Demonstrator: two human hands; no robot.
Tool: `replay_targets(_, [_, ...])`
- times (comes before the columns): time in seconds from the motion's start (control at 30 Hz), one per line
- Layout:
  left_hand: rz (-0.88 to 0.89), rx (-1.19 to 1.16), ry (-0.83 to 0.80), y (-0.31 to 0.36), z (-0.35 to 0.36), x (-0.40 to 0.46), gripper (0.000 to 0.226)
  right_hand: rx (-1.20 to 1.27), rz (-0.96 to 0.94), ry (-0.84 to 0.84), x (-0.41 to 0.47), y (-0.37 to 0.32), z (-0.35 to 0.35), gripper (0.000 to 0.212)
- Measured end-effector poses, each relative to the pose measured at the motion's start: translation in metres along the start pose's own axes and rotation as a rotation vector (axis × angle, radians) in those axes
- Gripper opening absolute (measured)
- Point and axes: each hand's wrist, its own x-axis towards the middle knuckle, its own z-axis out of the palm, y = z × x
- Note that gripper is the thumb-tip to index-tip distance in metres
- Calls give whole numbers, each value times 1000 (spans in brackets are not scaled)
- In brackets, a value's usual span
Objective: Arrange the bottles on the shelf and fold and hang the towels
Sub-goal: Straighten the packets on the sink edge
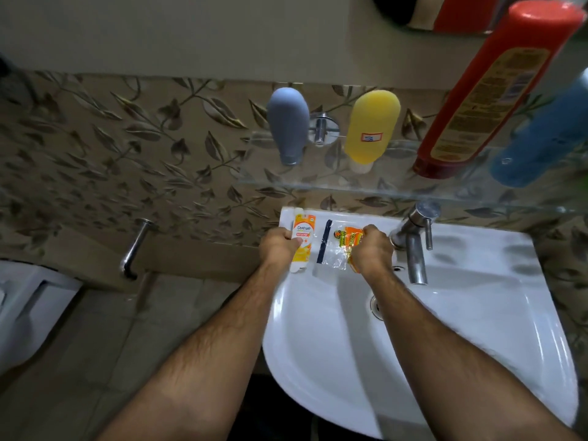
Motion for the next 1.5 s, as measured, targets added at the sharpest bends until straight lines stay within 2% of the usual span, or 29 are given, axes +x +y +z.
replay_targets(0.1, [-22, -278, -99, -7, -23, -1, 9, 208, 127, 35, -15, -10, 2, 33])
replay_targets(0.2, [-46, -399, -216, -22, -68, 0, 10, 380, 169, 98, -42, -34, 11, 39])
replay_targets(0.3, [-38, -453, -264, -31, -101, 2, 8, 498, 142, 157, -62, -54, 14, 51])
replay_targets(0.47, [-38, -486, -282, -78, -176, 16, 7, 498, -13, 205, -115, -120, 50, 50])
replay_targets(0.67, [-86, -469, -234, -141, -229, 34, 5, 480, -127, 121, -153, -178, 113, 45])
replay_targets(0.8, [-146, -416, -190, -187, -244, 52, 9, 453, -137, 40, -158, -185, 162, 48])
replay_targets(0.87, [-196, -393, -186, -217, -243, 55, 13, 412, -102, -18, -164, -177, 189, 50])
replay_targets(0.97, [-307, -399, -160, -254, -235, 59, 5, 359, -50, -101, -166, -159, 222, 49])
replay_targets(1.03, [-366, -364, -160, -279, -222, 68, 23, 313, -19, -145, -161, -146, 247, 47])
replay_targets(1.13, [-401, -349, -152, -309, -200, 83, 26, 222, -6, -183, -148, -126, 286, 46])
replay_targets(1.27, [-420, -309, -144, -349, -163, 108, 16, 185, 1, -215, -130, -99, 346, 40])
replay_targets(1.37, [-347, -178, -131, -392, -125, 134, 5, 184, -9, -240, -114, -74, 392, 32])
replay_targets(1.5, [-338, -91, -130, -446, -76, 161, 10, 168, 15, -228, -90, -31, 456, 30])
